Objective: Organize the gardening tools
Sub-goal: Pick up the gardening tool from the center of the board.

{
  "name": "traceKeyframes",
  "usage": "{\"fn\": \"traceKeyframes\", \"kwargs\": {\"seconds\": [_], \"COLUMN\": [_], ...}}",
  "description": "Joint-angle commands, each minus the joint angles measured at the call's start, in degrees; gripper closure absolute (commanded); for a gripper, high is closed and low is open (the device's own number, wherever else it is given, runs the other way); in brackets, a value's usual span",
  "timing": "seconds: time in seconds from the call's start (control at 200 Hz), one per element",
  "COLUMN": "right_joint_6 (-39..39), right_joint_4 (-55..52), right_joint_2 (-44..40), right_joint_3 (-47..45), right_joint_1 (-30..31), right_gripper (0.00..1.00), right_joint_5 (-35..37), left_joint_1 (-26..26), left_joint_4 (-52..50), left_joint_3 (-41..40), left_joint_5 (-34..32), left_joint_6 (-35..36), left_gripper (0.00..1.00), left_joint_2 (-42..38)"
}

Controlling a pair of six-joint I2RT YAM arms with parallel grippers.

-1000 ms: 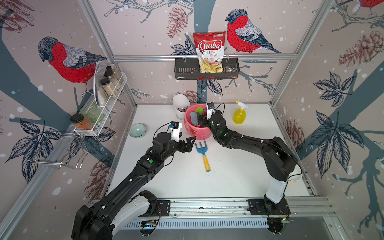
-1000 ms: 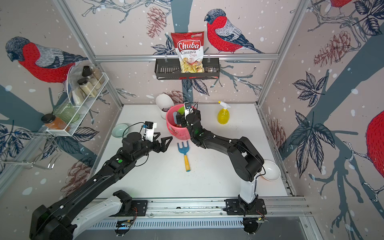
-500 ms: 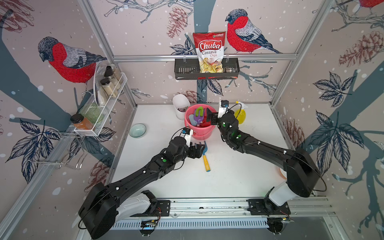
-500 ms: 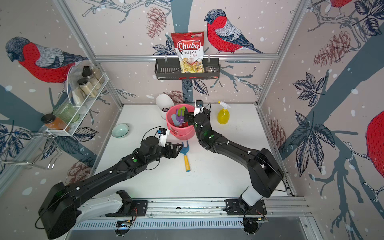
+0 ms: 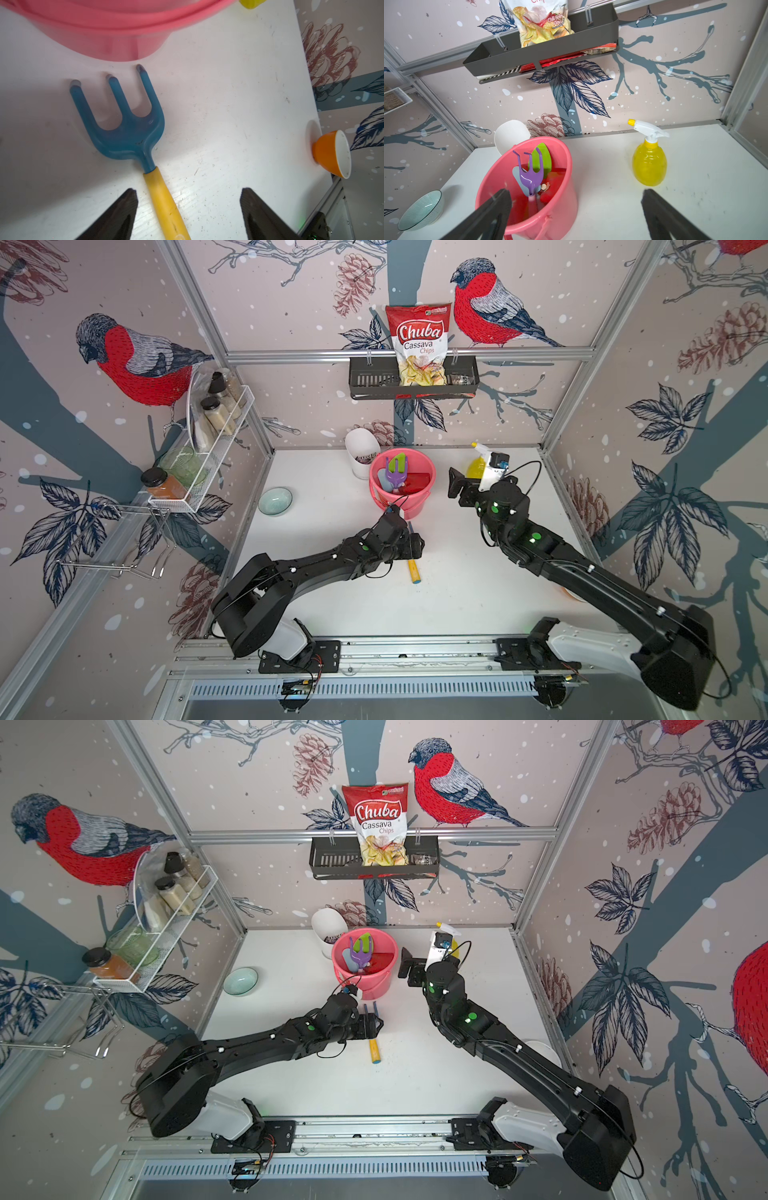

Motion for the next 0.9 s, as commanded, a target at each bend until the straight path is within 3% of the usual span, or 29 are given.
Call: {"fn": "traceKeyframes", "kwargs": {"seconds": [0.0, 0.145, 0.635, 0.895], "right_joint_6": [2.95, 4.34, 6.58, 7.35], "right_joint_4": [-4.11, -4.66, -5.53, -5.88], "right_joint_2": [-2.29, -4.47, -7.32, -8.57], "right_joint_3": [-1.55, -3.44, -6.18, -7.39], "right_joint_1": [-0.92, -2.6, -6.2, -8.2], "right_gripper": [0.0, 0.0, 0.0, 0.0], "right_joint_5": [0.01, -1.13, -3.91, -5.85], "left_joint_1": [-0.61, -0.9, -1.16, -1.51], "left_joint_4": [-5.0, -8.78, -17.91, -20.97], "left_joint_3": [2.2, 5.01, 13.24, 16.42], "left_joint_5": [-1.64, -1.84, -0.44, -0.14], "left_joint_6": [-2.99, -4.07, -2.11, -1.13], "left_gripper": [0.18, 0.19, 0.41, 0.43], "left_joint_2": [2.35, 5.54, 13.73, 16.65]}}
